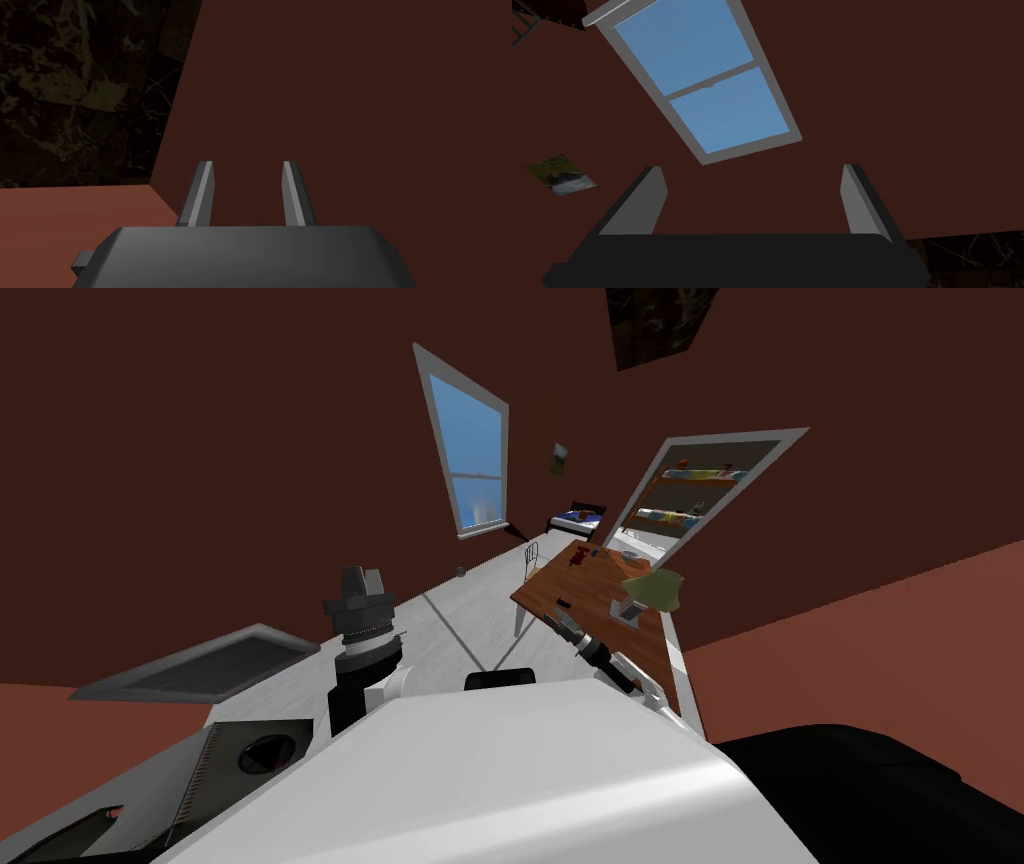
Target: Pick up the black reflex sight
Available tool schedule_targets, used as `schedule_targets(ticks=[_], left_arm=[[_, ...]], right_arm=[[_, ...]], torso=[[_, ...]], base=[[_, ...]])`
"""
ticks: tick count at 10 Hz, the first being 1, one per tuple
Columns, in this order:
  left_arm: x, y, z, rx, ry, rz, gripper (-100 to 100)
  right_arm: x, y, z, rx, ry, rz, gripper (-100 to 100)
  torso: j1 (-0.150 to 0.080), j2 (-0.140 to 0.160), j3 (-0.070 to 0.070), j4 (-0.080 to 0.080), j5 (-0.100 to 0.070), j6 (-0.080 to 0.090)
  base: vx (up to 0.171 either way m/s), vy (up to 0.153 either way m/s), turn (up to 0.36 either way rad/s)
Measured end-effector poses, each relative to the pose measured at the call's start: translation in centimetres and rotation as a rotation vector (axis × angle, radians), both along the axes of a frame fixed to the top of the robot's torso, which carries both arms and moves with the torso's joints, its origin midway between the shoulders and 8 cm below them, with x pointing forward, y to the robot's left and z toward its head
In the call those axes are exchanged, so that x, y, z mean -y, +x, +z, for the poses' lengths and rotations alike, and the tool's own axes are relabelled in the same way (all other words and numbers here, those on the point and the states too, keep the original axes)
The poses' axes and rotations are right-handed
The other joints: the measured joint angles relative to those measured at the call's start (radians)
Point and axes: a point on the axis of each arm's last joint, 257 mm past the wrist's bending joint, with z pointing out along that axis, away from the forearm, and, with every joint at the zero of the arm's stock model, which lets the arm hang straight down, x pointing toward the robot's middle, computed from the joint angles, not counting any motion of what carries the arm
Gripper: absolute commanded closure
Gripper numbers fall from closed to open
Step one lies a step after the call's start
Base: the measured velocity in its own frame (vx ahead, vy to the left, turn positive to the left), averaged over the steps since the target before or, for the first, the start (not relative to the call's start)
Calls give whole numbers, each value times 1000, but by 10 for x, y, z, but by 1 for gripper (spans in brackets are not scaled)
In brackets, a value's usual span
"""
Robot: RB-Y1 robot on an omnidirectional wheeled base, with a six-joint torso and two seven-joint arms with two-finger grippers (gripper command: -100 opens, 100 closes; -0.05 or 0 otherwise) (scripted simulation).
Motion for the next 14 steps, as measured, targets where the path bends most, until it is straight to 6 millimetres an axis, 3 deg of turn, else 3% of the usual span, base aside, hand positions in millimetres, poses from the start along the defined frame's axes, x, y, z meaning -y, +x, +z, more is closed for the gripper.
schedule_targets(ticks=[4, 8, 14], left_arm=[[0, 0, 0, 0, 0, 0, 0], [0, 0, 0, 0, 0, 0, 0], [0, 0, 0, 0, 0, 0, 0]], right_arm=[[19, -18, -55, -87, -167, 38, -100], [61, -43, -116, -194, -364, 69, -100], [134, -67, -165, -315, -596, 87, -100]], torso=[[-1, -1, -1, 0, 0, 1], [-1, -2, -1, 0, 0, 0], [-1, -3, -1, 0, 0, 0]], base=[[28, -9, 123], [44, -21, 171], [42, -16, 128]])
